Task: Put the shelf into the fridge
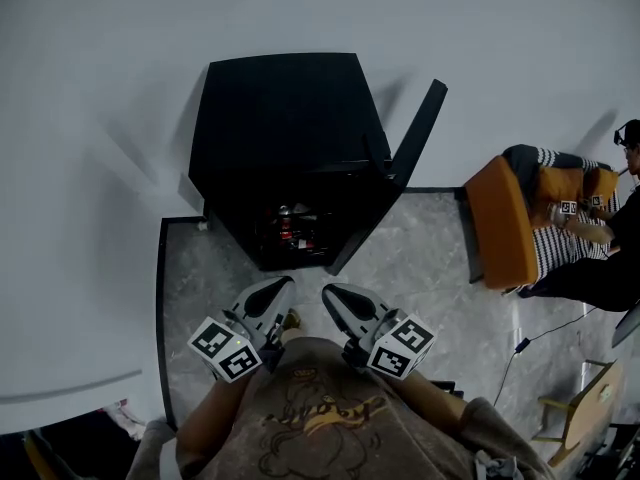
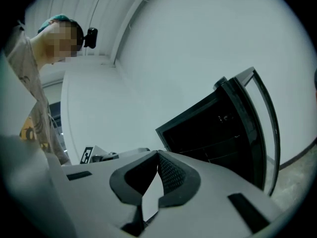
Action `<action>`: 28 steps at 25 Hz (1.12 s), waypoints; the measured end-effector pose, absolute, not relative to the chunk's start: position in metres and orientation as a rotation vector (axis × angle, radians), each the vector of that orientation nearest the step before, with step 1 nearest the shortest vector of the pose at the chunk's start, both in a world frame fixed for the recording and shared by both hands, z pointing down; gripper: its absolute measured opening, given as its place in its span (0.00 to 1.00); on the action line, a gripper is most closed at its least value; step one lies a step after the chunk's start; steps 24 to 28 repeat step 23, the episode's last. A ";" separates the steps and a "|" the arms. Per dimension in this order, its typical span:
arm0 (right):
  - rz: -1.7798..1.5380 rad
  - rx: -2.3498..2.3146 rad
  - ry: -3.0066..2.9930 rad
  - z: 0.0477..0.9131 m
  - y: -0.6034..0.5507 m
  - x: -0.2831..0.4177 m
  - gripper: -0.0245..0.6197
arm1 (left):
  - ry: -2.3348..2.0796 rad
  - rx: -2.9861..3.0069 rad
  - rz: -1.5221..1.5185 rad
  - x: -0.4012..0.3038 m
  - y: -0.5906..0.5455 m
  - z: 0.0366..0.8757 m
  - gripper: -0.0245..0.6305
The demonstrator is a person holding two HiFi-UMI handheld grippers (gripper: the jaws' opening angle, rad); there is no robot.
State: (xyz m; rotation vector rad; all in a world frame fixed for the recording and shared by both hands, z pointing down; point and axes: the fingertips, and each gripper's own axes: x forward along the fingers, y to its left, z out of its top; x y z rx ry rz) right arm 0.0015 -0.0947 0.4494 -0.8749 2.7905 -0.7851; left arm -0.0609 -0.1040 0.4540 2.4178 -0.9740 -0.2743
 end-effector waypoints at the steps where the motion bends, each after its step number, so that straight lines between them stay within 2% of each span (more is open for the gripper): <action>1: -0.761 -0.872 2.806 0.448 -0.092 0.001 0.07 | -0.978 2.443 -0.252 -0.060 -0.103 0.452 0.04; 9: -0.652 -0.850 2.879 0.443 -0.088 -0.004 0.07 | -1.011 2.536 -0.182 -0.054 -0.102 0.443 0.04; 28: -0.626 -0.811 2.926 0.447 -0.085 -0.012 0.07 | -1.061 2.536 -0.141 -0.056 -0.100 0.446 0.04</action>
